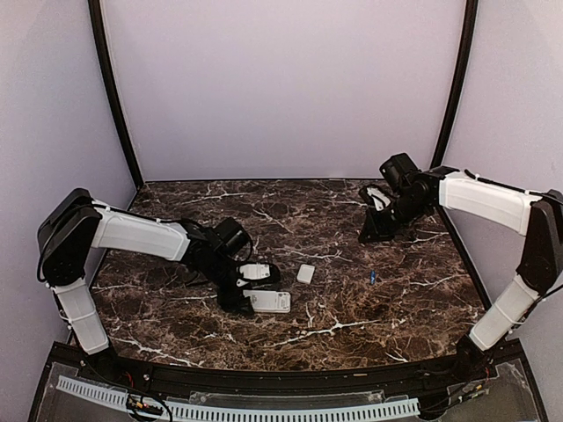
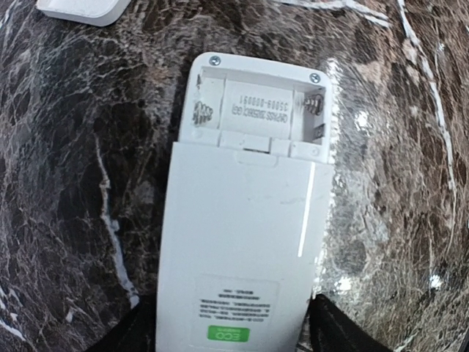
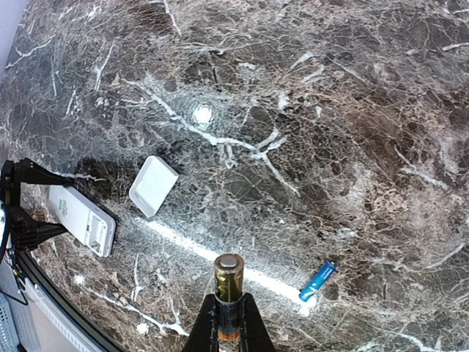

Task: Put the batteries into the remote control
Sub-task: Hold the remote control without batteries at the center of the board.

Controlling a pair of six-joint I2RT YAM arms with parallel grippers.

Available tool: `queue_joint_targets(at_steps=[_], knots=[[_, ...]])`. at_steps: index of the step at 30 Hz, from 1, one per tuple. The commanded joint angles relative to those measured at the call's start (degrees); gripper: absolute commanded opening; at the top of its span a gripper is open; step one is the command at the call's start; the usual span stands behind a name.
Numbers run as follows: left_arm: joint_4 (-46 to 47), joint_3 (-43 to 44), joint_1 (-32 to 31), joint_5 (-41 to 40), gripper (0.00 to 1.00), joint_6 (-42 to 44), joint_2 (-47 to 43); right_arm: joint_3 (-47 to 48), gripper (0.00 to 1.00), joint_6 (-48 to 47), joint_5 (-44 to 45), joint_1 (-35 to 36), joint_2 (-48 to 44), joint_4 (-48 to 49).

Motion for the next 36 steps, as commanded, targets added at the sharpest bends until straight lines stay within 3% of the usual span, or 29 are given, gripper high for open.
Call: queue_joint_targets(at_steps=[1, 5, 11, 14, 20, 24, 30, 36], knots=[[-4.16, 1.5, -0.32, -1.21, 0.63, -2.55, 1.82, 1.7, 0.0, -0.73, -4.31, 1.11, 0.34, 1.17], [-6.12, 3.97, -0.32, -1.32, 0.4, -7.03, 2.94, 2.55, 0.0, -0.6, -7.02, 1.24, 0.81, 0.74], [-8.69, 7.54, -0.48, 0.47, 0.38, -16.72, 4.0, 5.02, 0.0, 0.99, -7.13, 2.65, 3.56, -3.39], [-9.04, 9.7, -1.64, 0.72, 0.43, -19.83, 5.03, 6.67, 0.0, 2.55, -6.47, 4.05, 5.47, -6.1], [-9.86, 11.0, -4.12, 0.19, 0.65, -22.99, 6.67, 8.53, 0.0, 4.68, -6.98, 7.84, 8.64, -8.05], [-10.25, 9.77, -4.19, -0.47, 0.74, -23.36, 4.8, 9.85, 0.0, 5.95, -7.88, 10.68, 10.96, -8.61], [-7.2, 5.88, -4.19, -1.44, 0.84, -23.82, 0.69, 14.3, 0.0, 7.55, -9.31, 15.26, 17.46, -10.7], [0.06, -0.14, -4.34, -10.21, 0.85, -24.34, -2.56, 22.59, 0.0, 6.94, -9.16, 17.82, 25.09, -16.26]])
